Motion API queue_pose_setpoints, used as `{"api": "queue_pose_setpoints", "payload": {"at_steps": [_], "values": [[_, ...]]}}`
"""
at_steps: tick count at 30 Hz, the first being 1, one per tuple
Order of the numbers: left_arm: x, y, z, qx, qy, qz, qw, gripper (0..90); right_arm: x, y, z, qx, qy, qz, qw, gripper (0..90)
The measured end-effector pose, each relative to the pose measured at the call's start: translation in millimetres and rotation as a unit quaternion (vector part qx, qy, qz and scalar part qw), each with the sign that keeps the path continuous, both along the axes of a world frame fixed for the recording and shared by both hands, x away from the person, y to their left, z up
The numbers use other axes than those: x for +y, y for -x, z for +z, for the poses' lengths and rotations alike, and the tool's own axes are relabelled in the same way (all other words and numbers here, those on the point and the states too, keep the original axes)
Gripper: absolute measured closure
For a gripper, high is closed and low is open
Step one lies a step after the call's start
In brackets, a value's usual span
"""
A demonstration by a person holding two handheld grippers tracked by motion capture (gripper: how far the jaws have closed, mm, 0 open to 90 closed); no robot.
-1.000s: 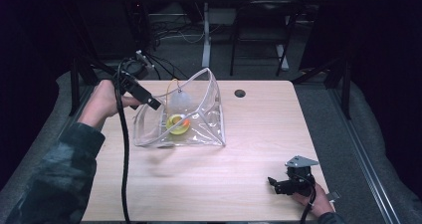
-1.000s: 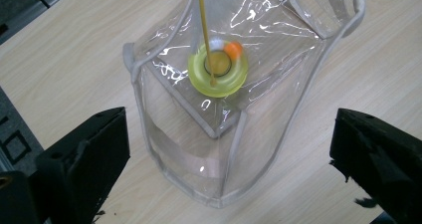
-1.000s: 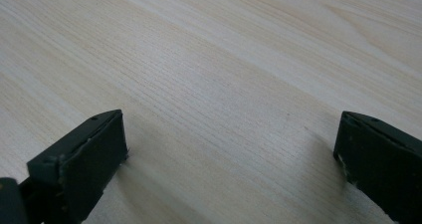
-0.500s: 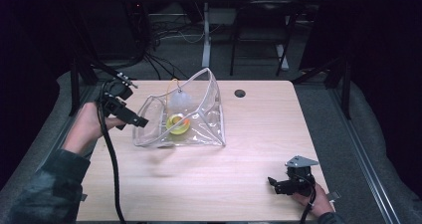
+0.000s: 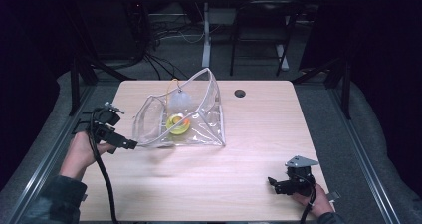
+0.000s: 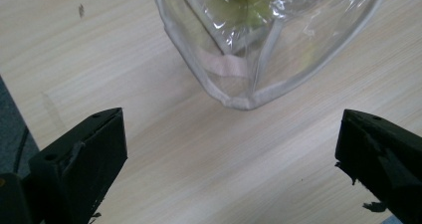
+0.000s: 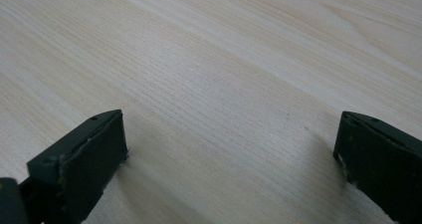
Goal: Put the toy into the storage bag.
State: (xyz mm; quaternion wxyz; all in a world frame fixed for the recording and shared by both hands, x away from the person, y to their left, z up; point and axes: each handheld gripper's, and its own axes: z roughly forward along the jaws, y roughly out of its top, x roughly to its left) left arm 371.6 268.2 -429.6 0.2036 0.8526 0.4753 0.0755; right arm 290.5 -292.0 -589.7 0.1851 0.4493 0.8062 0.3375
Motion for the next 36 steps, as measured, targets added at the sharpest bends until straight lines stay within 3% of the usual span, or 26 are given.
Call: {"api": "queue_pose_setpoints", "payload": {"at_steps": [11, 22, 25, 36], "values": [[3.4, 9.6, -56.4, 0.025, 0.014, 0.010, 0.9995, 0.0, 0.0, 0.0, 0.0, 0.000, 0.000, 0.000, 1.0000, 0.0], [4.2, 19.5, -99.3, 0.031, 0.039, 0.016, 0.9986, 0.0, 0.1, 0.2, 0.0, -0.001, 0.000, -0.001, 1.0000, 0.0], [1.9, 21.4, -103.3, 0.033, 0.027, 0.012, 0.9990, 0.0, 0.1, 0.1, -0.1, -0.001, 0.000, -0.001, 1.0000, 0.0], [8.7, 22.0, -121.6, 0.021, 0.026, 0.038, 0.9987, 0.0, 0.0, -0.1, 0.0, 0.000, 0.000, 0.000, 1.0000, 0.0]]}}
